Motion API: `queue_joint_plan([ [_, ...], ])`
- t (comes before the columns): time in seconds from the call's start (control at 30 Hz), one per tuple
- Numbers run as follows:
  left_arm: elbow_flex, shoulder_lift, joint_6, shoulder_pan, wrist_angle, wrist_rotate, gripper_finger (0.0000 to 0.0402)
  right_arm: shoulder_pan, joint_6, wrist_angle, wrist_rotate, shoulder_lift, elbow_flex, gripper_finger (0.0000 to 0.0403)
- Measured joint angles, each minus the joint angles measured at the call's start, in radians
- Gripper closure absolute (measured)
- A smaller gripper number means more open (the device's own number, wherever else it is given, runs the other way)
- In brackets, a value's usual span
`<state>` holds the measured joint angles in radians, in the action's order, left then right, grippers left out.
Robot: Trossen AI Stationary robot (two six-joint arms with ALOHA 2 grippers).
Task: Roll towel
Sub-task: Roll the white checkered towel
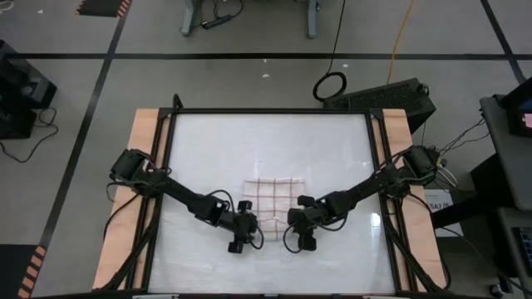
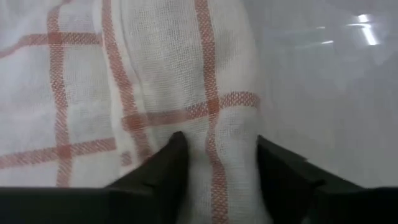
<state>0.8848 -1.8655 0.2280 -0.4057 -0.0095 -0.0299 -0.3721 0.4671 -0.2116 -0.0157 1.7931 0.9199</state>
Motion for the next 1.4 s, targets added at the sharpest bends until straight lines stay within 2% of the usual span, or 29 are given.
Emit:
queue_joint_plan([
  [0.17,-0.003,0.05,0.05,0.02,-0.04,0.061,0.0345,0.0,-0.004,0.005,0.029,-0.013,-0.001,0.0353],
  [0.23,-0.006,0.073,0.084,0.038,-0.068,0.089,0.0378,0.001,-0.022,0.011,0.058,-0.022,-0.002,0.0353],
  [0.33,-0.008,0.095,0.106,0.073,-0.074,0.172,0.0374,0.011,-0.045,0.019,0.139,-0.04,-0.002,0.0353],
  [0.47,-0.007,0.099,0.106,0.126,-0.058,0.335,0.0356,0.044,-0.038,0.046,0.321,-0.043,-0.002,0.0353],
  [0.67,-0.008,0.1,0.118,0.225,-0.032,0.595,0.0372,0.109,-0.047,0.147,0.566,-0.036,-0.002,0.0353],
  [0.77,-0.008,0.1,0.133,0.279,-0.033,0.678,0.0376,0.142,-0.059,0.142,0.631,-0.032,-0.002,0.0353],
  [0.93,-0.009,0.1,0.135,0.359,-0.035,0.831,0.0378,0.168,-0.079,0.131,0.631,-0.03,-0.002,0.0348],
  [1.1,-0.009,0.075,0.186,0.409,-0.037,0.971,0.0379,0.186,-0.044,0.129,0.608,-0.031,-0.002,0.0315],
  [1.23,-0.01,0.041,0.187,0.419,-0.04,0.991,0.0379,0.192,0.011,0.122,0.547,-0.034,-0.002,0.0268],
  [1.4,-0.01,0.025,0.193,0.421,-0.037,0.987,0.0379,0.191,0.057,0.121,0.546,-0.035,-0.002,0.0209],
])
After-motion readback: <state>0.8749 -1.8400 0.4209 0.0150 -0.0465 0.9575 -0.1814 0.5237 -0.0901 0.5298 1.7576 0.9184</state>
